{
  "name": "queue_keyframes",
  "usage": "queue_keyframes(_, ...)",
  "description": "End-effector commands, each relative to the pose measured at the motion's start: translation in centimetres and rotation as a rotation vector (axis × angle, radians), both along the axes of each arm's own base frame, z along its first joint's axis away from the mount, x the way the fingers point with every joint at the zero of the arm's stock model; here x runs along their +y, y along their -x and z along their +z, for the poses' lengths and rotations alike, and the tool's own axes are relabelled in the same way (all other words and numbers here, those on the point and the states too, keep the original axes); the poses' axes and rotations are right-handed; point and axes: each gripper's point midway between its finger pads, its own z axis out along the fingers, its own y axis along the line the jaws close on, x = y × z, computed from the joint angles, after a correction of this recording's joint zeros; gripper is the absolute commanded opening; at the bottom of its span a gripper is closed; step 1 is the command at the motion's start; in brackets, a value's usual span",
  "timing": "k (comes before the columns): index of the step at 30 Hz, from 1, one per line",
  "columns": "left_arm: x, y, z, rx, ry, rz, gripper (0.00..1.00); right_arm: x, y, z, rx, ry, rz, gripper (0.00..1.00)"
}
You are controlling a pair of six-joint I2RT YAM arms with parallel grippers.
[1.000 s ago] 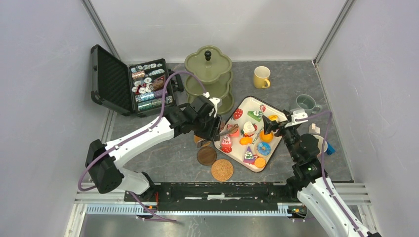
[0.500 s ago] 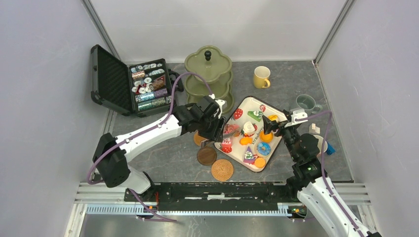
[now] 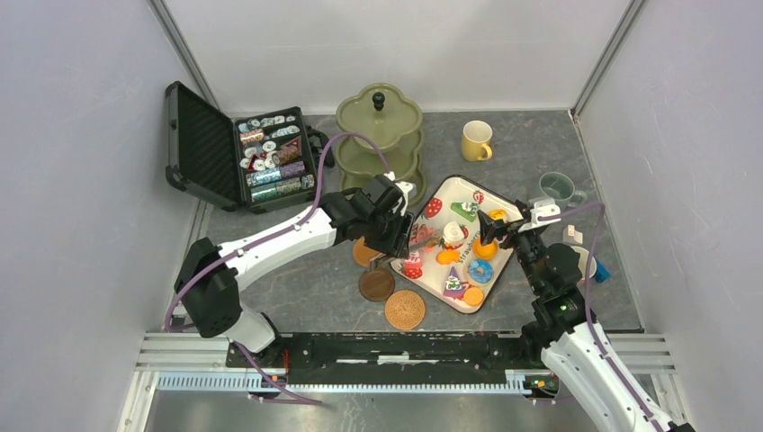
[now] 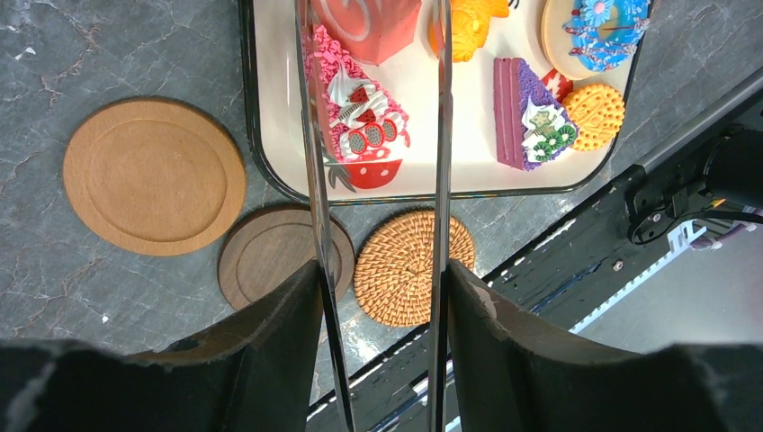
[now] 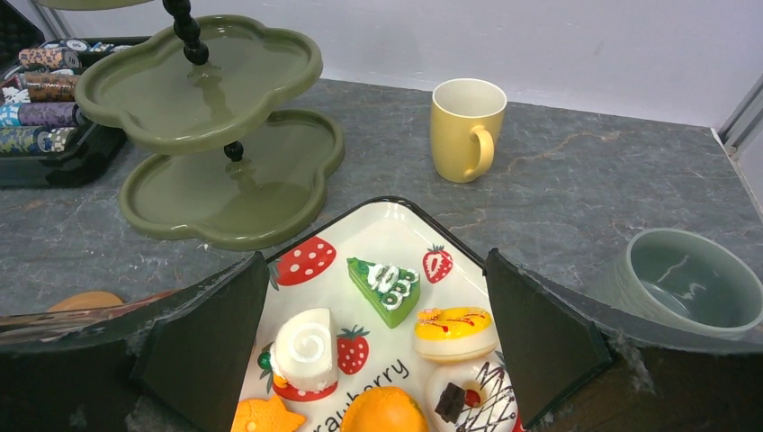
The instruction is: Serve the afternoon tea
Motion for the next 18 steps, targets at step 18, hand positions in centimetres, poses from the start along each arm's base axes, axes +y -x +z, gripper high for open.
queue_keyframes(18,-2.4,-0.5,3.3,-0.180,-0.075,-0.102,0.31,0.0,0.0,1.0,-0.036,-0.022,-0.008,0.98)
